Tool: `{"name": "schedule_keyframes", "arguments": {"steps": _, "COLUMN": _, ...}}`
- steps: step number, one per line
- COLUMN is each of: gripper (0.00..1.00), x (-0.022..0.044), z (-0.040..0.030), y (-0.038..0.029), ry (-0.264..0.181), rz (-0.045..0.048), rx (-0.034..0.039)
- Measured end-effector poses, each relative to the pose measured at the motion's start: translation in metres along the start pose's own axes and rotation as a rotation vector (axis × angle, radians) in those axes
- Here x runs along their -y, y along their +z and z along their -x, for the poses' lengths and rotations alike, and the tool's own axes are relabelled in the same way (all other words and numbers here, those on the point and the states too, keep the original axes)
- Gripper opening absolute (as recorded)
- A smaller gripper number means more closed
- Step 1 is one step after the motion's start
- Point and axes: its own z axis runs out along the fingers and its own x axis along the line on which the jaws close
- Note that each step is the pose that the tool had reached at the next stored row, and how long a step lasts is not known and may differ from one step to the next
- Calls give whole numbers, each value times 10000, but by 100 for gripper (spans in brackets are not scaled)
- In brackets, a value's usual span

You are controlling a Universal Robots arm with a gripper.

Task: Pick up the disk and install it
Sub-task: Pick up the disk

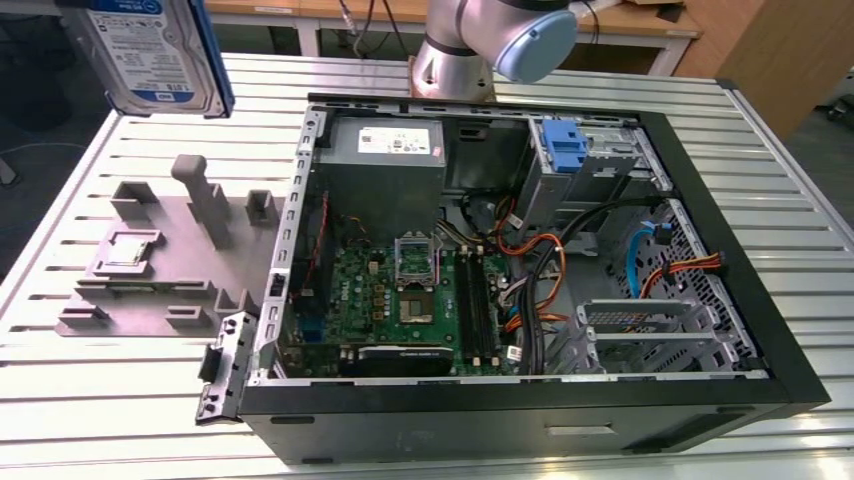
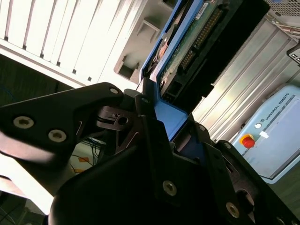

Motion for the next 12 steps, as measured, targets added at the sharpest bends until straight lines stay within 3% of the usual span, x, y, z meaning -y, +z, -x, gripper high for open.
{"name": "schedule_keyframes", "arguments": {"steps": 7, "gripper": 37, "x": 30, "z": -47, "y": -1, "ry": 102, "rz": -3, "rx": -1}}
{"name": "schedule_keyframes", "arguments": {"steps": 12, "gripper": 37, "x": 112, "z": -47, "y": -1, "ry": 148, "rz": -4, "rx": -1}}
